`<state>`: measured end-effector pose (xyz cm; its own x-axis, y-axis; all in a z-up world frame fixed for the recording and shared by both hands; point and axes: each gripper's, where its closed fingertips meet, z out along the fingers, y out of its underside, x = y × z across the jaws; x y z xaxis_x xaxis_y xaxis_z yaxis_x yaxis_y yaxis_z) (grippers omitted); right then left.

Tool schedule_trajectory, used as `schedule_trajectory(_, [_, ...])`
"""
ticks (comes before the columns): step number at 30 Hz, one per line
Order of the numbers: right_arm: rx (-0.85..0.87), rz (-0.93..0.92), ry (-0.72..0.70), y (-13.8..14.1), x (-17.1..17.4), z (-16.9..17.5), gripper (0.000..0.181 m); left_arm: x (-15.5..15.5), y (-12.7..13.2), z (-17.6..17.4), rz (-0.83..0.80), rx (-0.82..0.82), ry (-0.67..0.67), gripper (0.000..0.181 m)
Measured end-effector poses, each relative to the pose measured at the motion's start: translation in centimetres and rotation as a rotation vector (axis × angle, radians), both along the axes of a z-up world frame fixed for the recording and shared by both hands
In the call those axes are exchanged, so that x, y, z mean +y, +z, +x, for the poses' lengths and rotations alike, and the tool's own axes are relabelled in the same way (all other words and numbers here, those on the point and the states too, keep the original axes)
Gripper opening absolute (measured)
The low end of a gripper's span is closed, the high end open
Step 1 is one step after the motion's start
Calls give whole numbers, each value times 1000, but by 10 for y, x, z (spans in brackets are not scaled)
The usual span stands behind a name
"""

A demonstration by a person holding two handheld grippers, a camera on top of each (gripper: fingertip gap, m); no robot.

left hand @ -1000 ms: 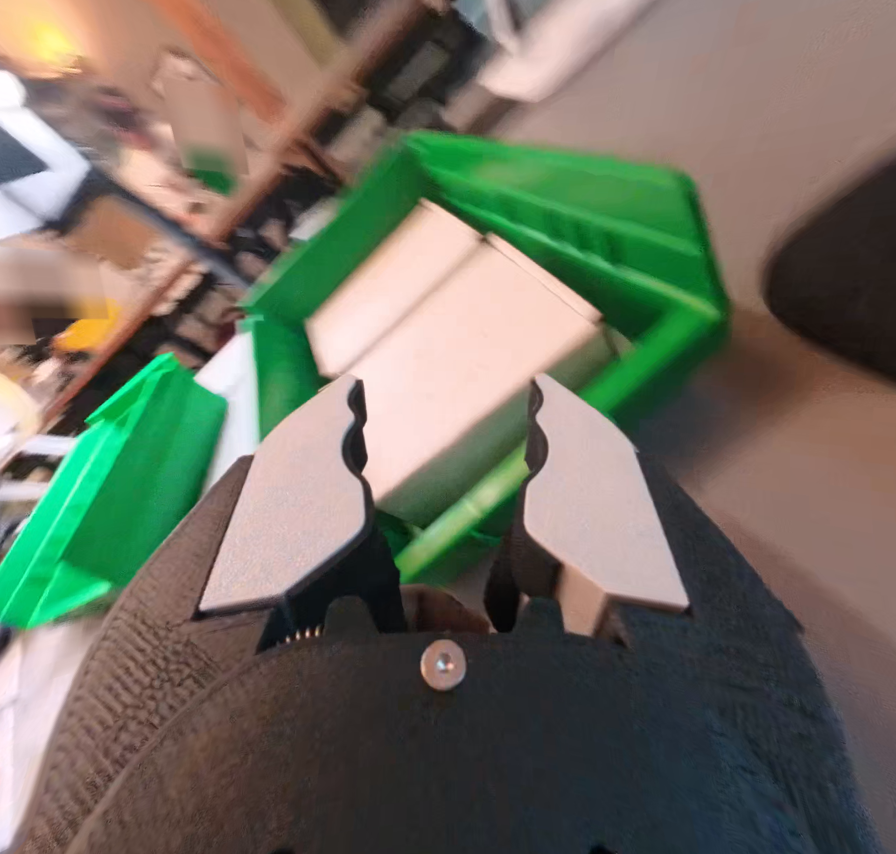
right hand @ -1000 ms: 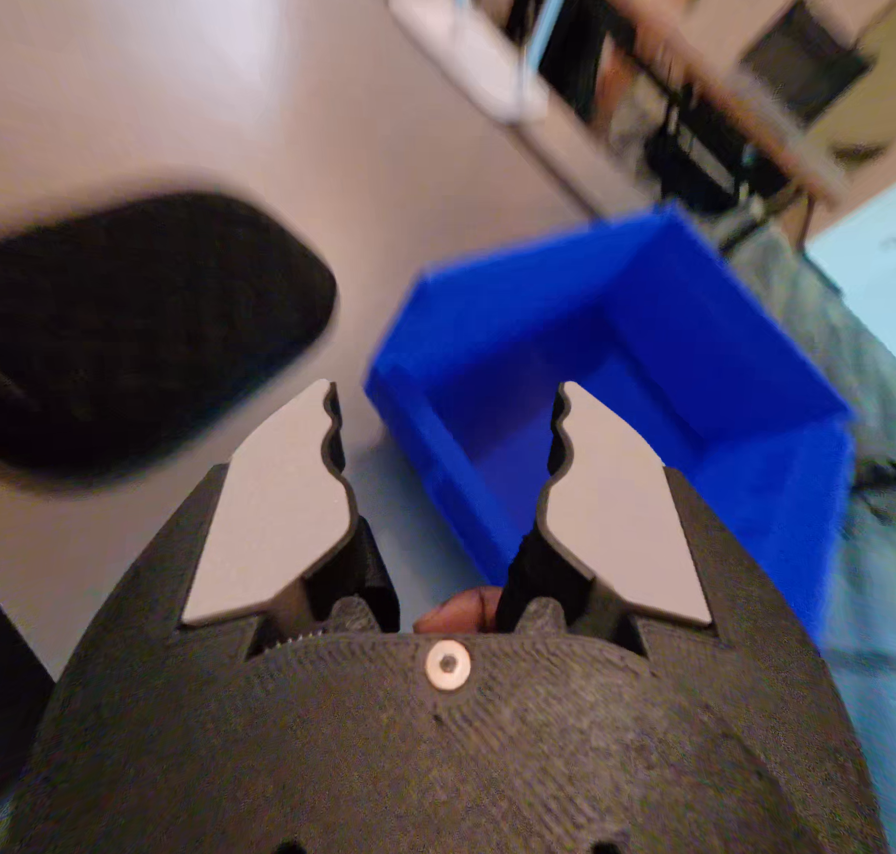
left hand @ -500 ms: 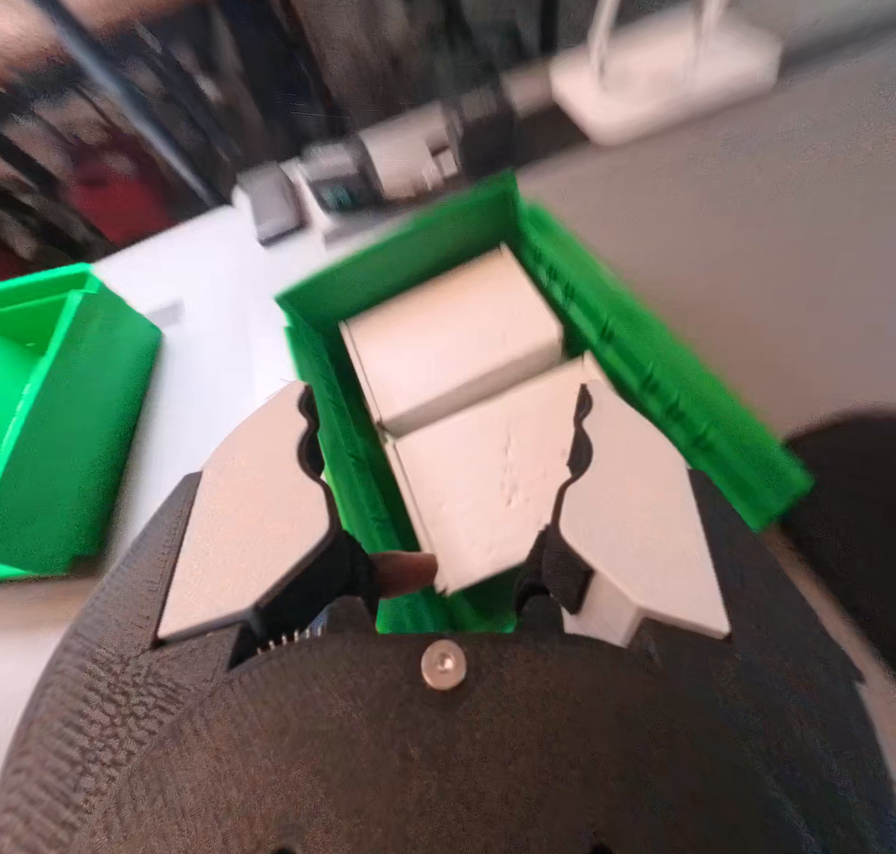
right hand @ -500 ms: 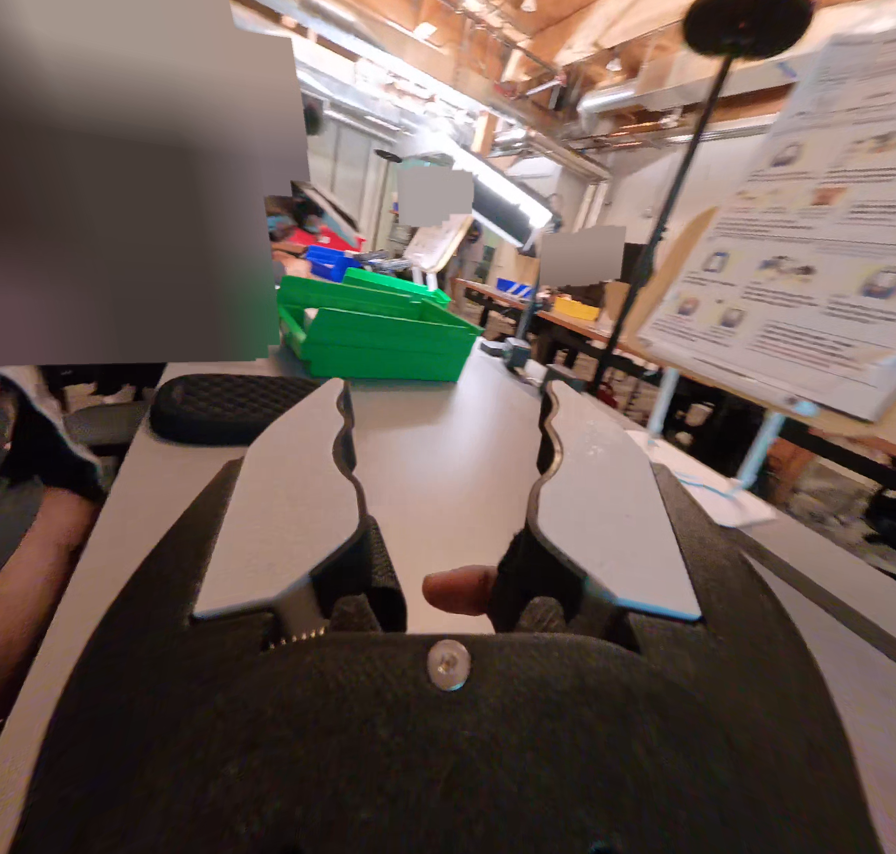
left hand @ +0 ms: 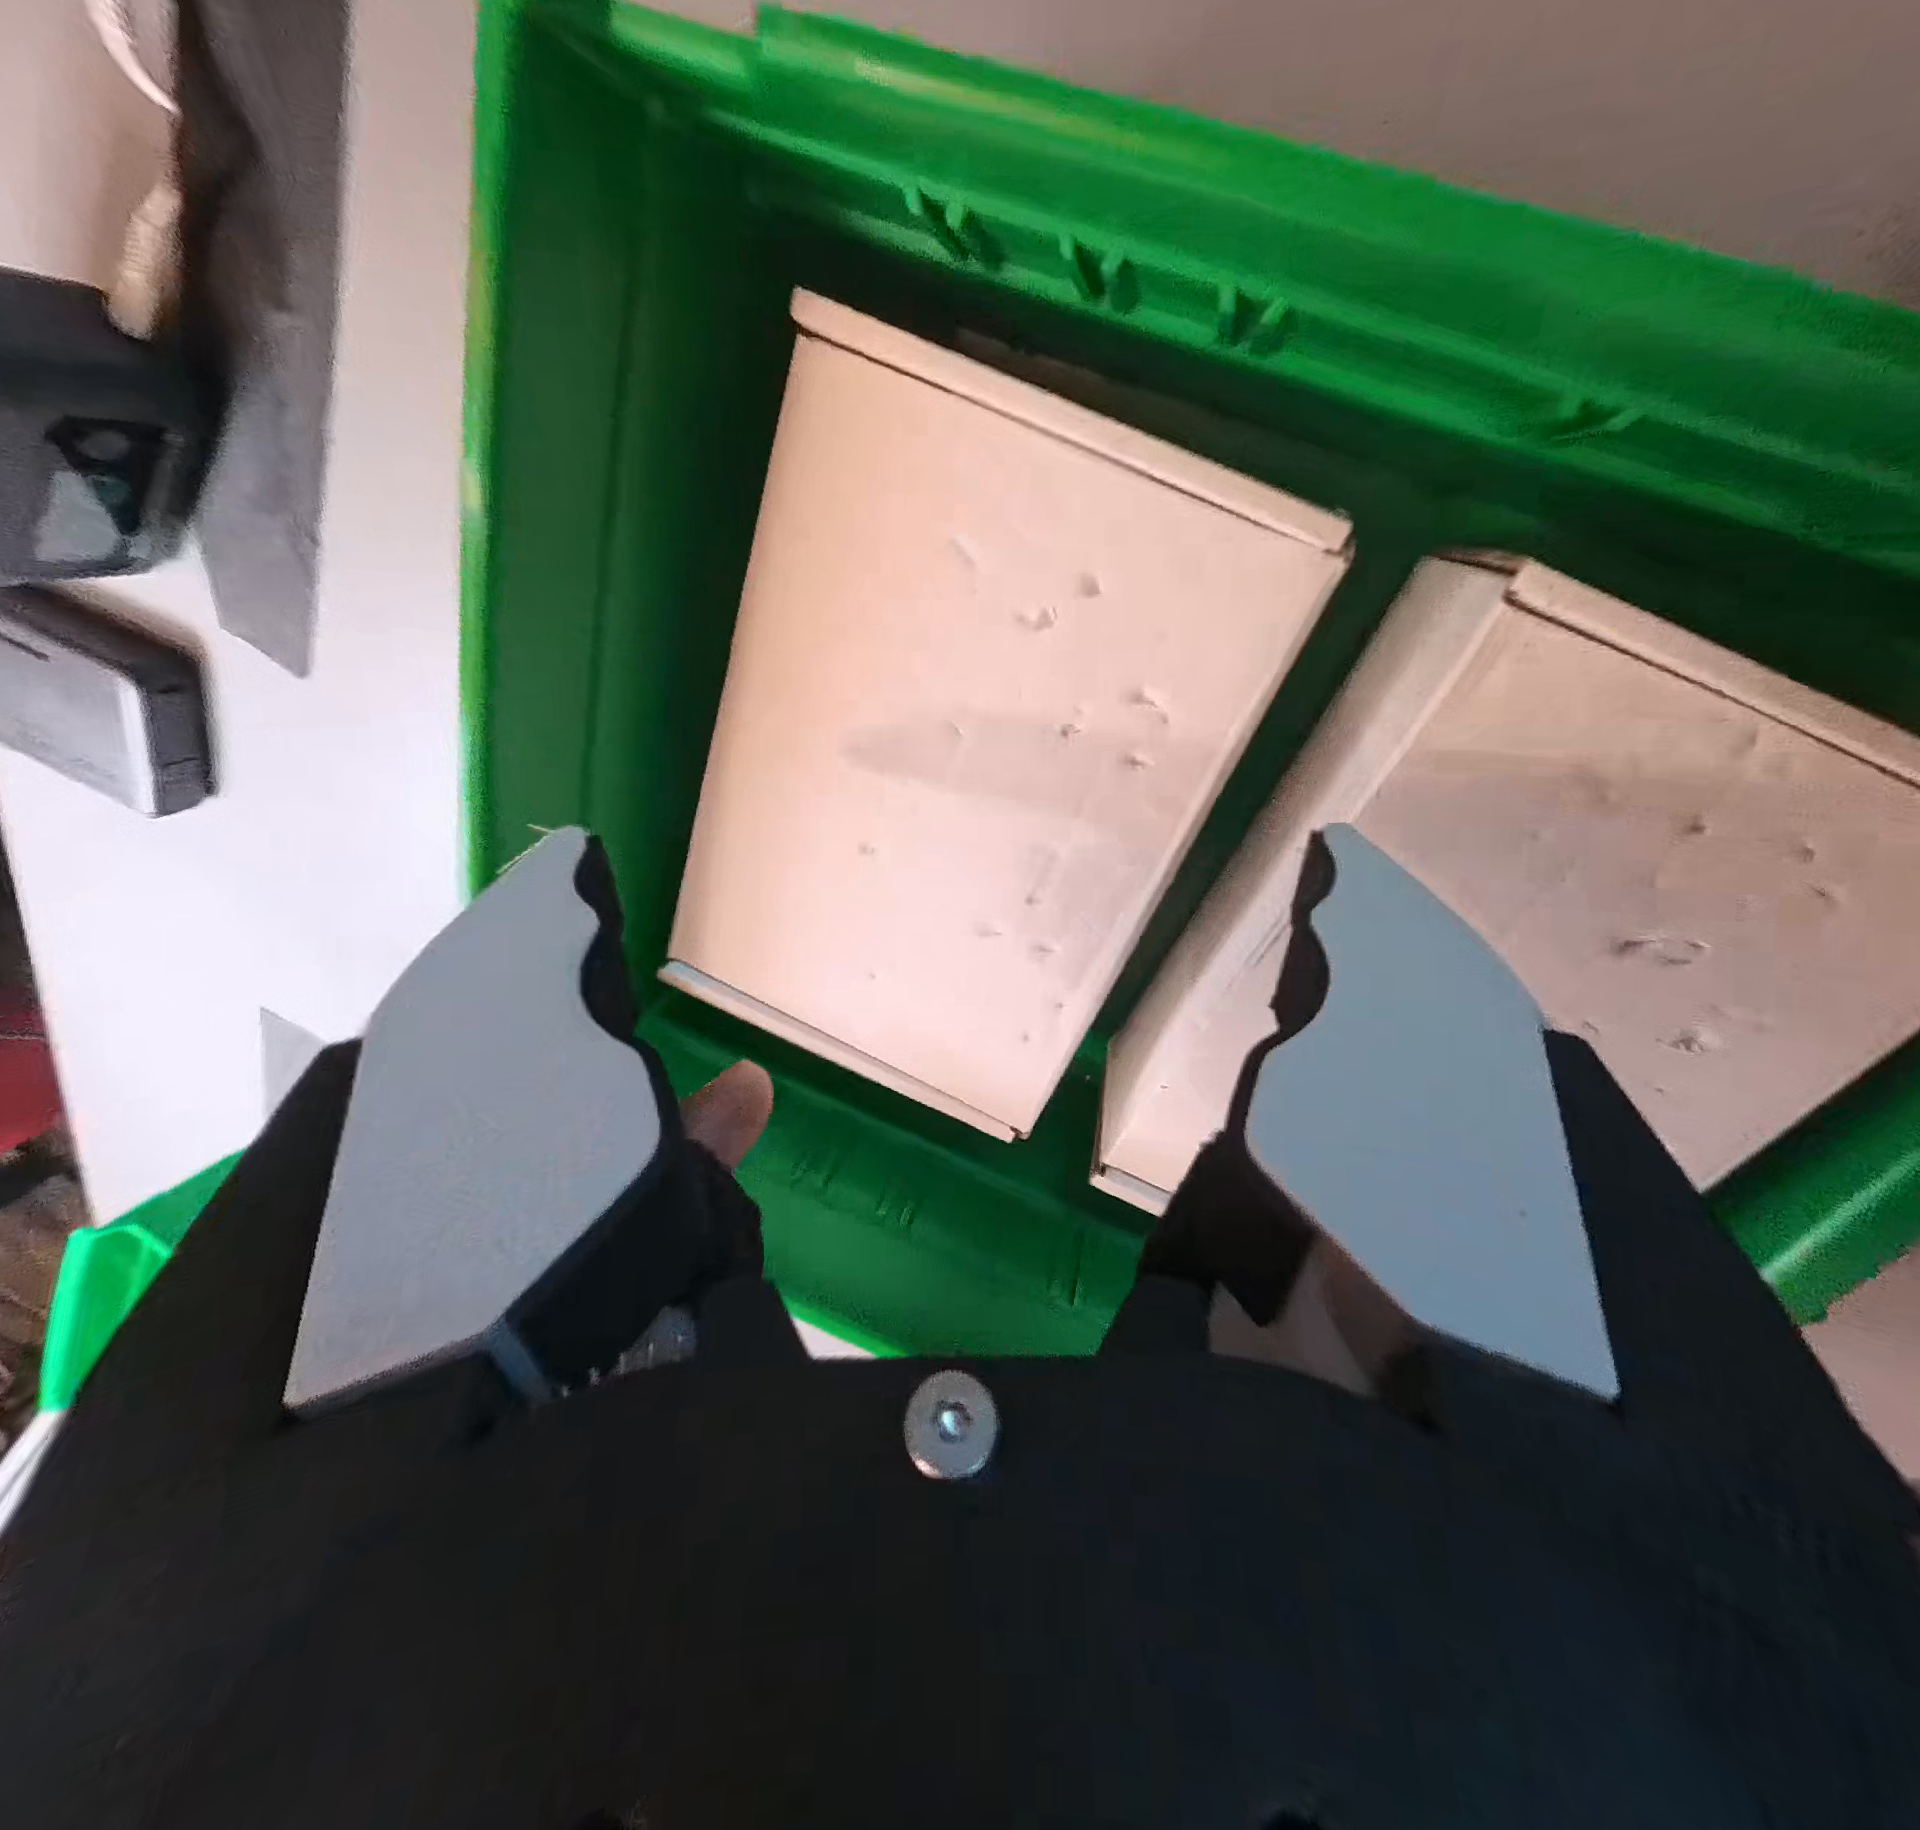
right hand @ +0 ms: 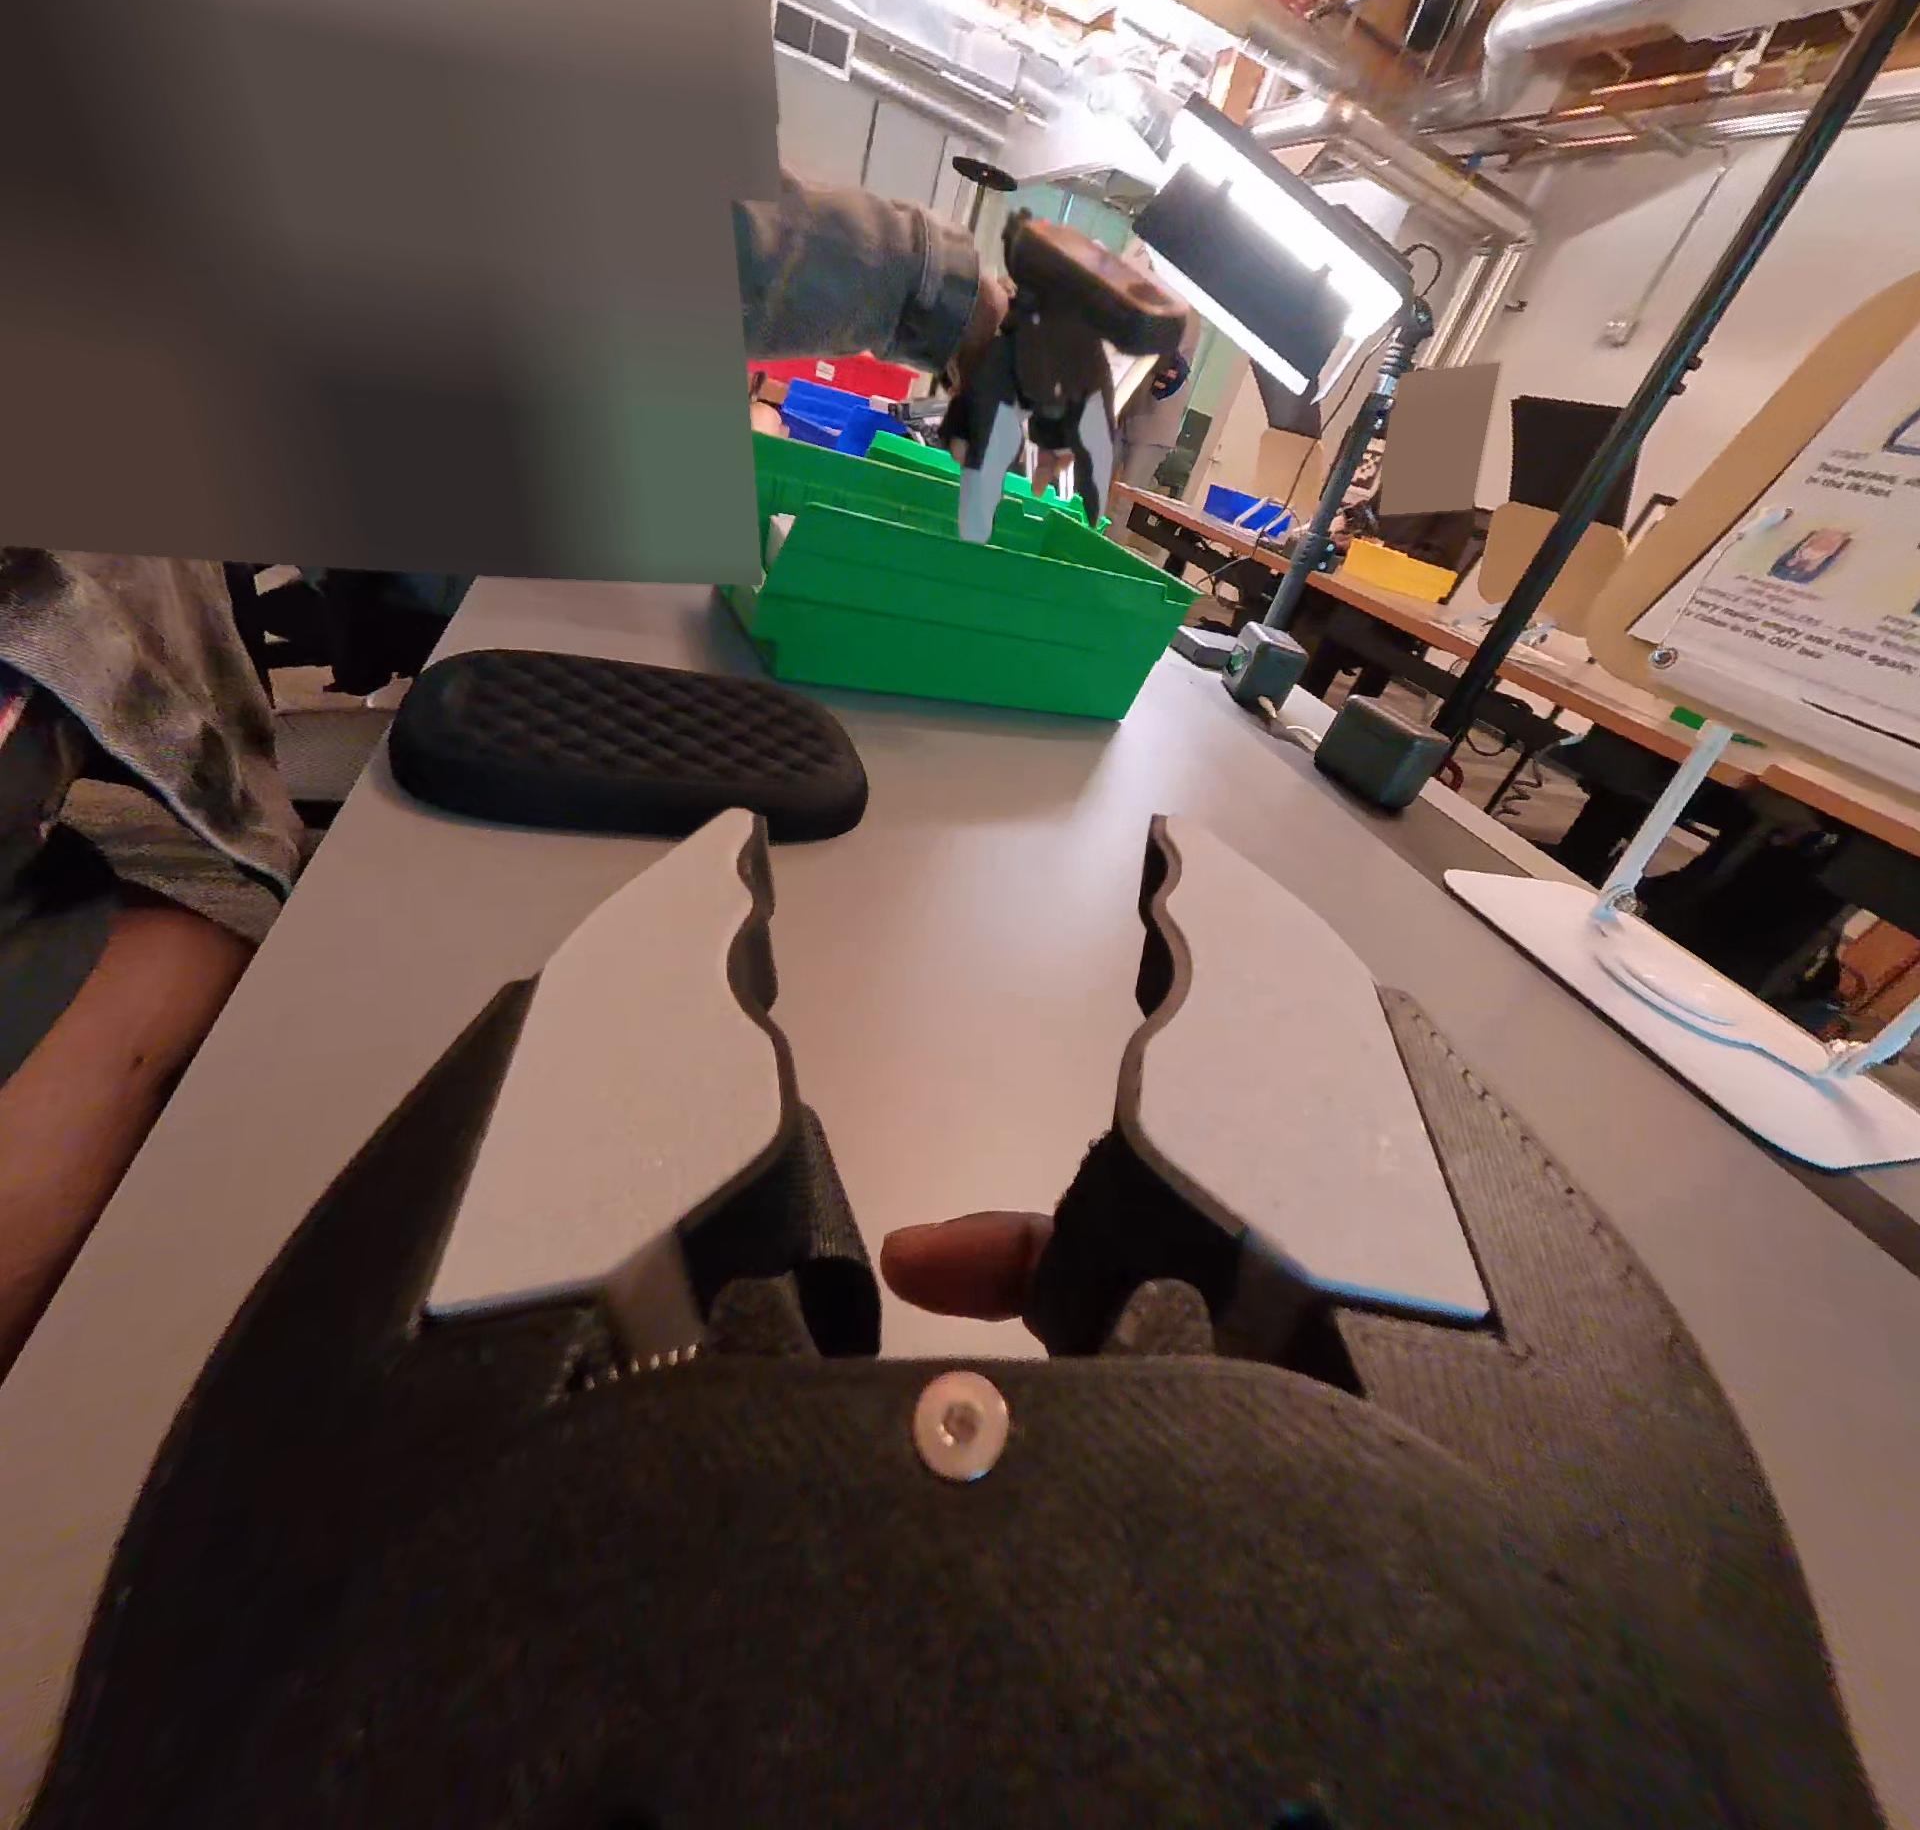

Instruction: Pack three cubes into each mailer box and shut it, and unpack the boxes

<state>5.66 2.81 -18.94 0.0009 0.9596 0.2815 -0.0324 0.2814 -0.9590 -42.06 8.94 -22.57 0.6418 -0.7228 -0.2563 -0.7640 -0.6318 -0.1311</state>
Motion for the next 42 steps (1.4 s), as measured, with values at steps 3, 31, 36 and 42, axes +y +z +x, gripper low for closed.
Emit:
schedule_trajectory(3, [-5,13,0,-1,-1,-1,68,-5,-16,1,-112,13,-1,120])
schedule_trajectory(31, [-20,29,-2,-4,-3,-3,65,2,-46,0,-192,-37,-42,125])
schedule_trajectory(36, [-23,32,-2,-4,-3,-4,65,0,-32,-4,-163,7,-48,123])
schedule_trajectory(42, [-27,41,-3,-5,-4,-4,65,-5,-7,-5,-106,26,-44,122])
